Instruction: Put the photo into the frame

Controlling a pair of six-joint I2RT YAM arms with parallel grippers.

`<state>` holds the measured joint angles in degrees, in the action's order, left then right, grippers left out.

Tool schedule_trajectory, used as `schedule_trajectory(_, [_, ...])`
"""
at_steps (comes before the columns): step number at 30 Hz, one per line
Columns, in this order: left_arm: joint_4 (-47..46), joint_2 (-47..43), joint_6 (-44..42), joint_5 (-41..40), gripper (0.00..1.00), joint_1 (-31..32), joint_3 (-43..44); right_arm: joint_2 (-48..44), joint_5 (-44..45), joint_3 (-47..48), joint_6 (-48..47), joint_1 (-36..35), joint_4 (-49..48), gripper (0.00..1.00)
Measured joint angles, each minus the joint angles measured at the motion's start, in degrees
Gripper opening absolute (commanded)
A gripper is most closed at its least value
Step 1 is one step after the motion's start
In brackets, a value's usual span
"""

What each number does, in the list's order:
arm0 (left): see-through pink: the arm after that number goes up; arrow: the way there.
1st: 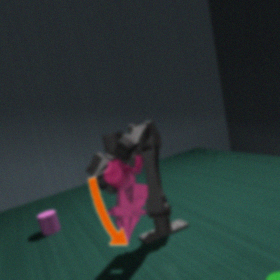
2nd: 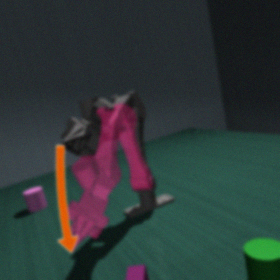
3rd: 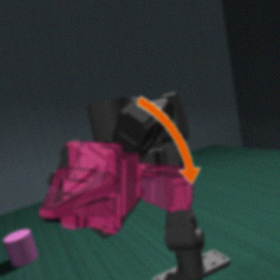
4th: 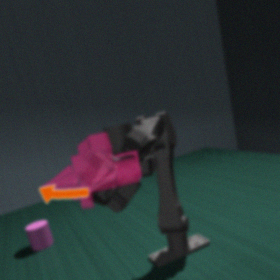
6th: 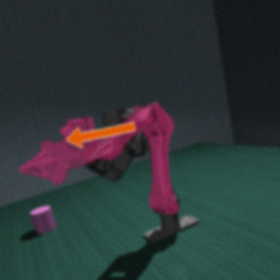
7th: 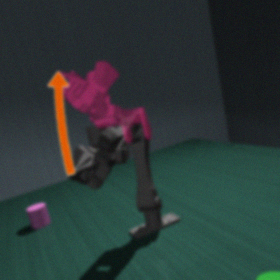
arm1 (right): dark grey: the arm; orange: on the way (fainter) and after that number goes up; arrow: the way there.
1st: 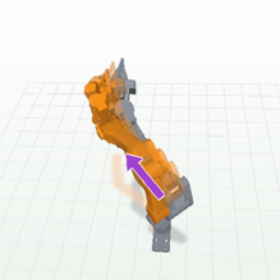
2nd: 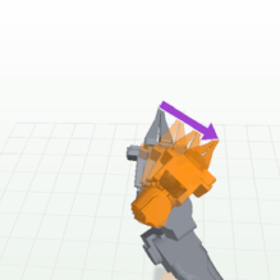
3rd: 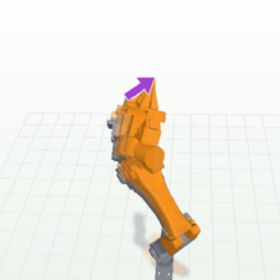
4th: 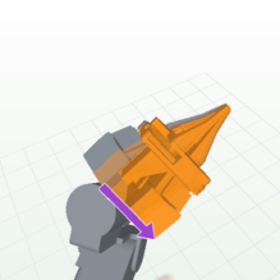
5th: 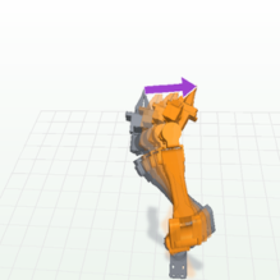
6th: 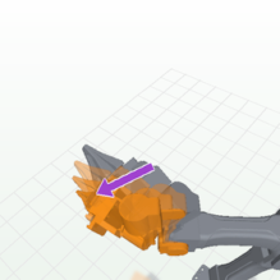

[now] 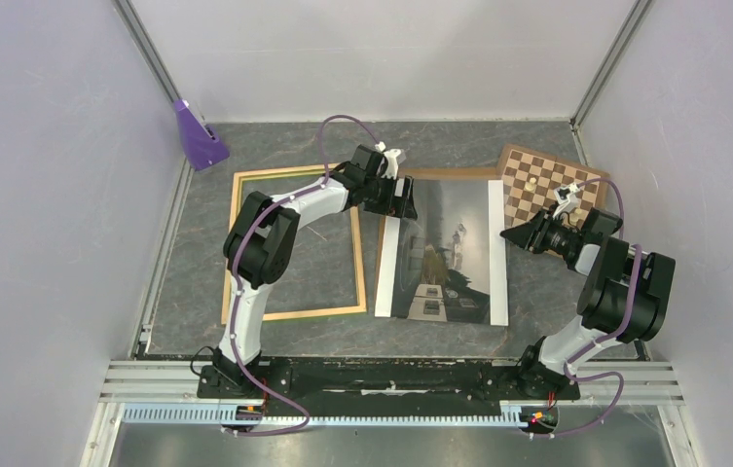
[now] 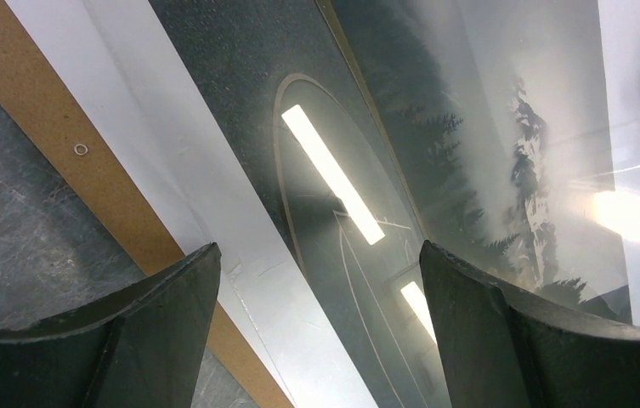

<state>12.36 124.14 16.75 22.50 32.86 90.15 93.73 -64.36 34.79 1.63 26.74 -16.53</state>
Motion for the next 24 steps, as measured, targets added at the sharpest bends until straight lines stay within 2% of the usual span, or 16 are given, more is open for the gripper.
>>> schedule_trajectory(15, [0.87, 0.00, -0.02, -1.42, 0.92, 0.02, 0.26, 0.00, -0.02, 0.00, -0.15, 0.00, 0.55, 0.33])
schedule_trajectory(24, [-0.33, 0.00, -0.02, -1.44, 0.91, 0.13, -0.59, 0.00, -0.04, -1.62, 1.60, -0.09, -2.80, 0.33])
